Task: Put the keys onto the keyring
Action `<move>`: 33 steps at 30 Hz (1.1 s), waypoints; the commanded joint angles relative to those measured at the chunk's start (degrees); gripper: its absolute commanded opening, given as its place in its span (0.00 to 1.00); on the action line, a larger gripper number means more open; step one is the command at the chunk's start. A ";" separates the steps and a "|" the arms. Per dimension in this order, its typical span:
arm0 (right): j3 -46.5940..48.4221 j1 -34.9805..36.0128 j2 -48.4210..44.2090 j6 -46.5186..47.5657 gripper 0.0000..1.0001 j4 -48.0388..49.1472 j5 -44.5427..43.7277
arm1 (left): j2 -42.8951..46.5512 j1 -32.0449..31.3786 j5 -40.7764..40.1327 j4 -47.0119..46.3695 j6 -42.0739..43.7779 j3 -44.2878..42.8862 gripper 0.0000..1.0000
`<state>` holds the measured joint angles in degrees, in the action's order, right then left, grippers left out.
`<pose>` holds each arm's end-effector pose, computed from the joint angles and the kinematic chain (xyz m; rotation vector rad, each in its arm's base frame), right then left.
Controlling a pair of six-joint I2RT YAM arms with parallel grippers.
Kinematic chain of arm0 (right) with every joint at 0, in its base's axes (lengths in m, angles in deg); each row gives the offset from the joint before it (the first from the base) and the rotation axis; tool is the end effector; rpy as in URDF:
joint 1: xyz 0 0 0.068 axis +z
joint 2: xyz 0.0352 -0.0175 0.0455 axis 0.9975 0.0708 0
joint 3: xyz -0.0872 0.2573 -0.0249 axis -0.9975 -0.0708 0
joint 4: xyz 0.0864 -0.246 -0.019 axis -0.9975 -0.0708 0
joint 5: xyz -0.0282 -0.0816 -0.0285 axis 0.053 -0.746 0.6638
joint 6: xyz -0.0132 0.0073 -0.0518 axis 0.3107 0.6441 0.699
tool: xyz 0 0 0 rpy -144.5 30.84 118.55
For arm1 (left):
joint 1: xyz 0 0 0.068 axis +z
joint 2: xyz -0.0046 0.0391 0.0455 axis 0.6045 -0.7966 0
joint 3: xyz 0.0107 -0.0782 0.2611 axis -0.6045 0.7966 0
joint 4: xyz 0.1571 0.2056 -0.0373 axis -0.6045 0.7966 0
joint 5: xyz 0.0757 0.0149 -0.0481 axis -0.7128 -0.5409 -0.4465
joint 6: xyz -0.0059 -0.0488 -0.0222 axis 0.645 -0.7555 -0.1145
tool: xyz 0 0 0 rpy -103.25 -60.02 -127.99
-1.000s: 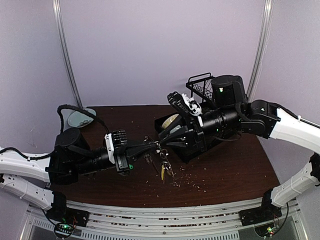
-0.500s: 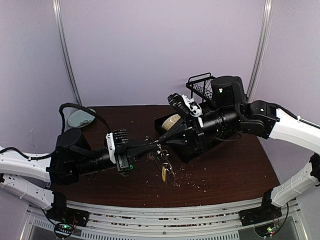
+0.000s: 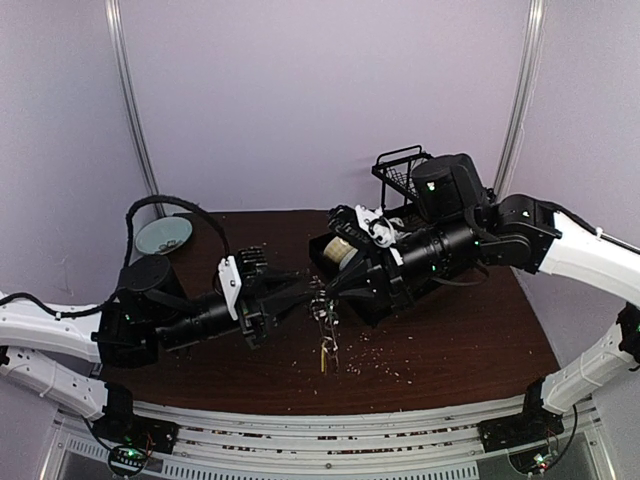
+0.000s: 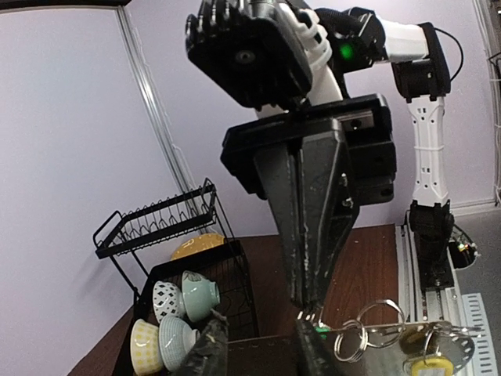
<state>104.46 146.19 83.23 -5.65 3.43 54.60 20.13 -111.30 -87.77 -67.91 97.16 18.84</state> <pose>0.1319 0.2706 0.4031 -1.5794 1.3396 1.0643 0.0724 -0.2423 0.3246 0.9643 1.1864 -0.8406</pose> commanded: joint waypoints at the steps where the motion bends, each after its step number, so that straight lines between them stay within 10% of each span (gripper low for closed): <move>1: 4.18 0.20 -0.40 3.44 0.00 -6.64 -7.08 | 2.45 -0.07 -3.64 4.92 -1.60 -2.90 0.36; 11: 5.20 2.51 0.56 3.74 0.00 -8.68 -17.12 | 0.64 0.45 -8.90 19.14 -2.65 -8.46 0.32; 25: -22.77 -9.81 -0.52 -33.33 0.05 -3.09 -31.51 | -10.50 6.64 -3.51 22.53 -18.81 -2.30 0.42; 33: -37.56 -8.47 -1.79 -41.06 0.21 5.90 -16.83 | -13.33 6.61 4.43 15.97 -25.46 5.40 0.43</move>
<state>71.13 137.01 83.01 -40.25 3.82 31.57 7.56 -105.00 -87.66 -46.49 76.54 21.00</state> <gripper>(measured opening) 0.183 0.429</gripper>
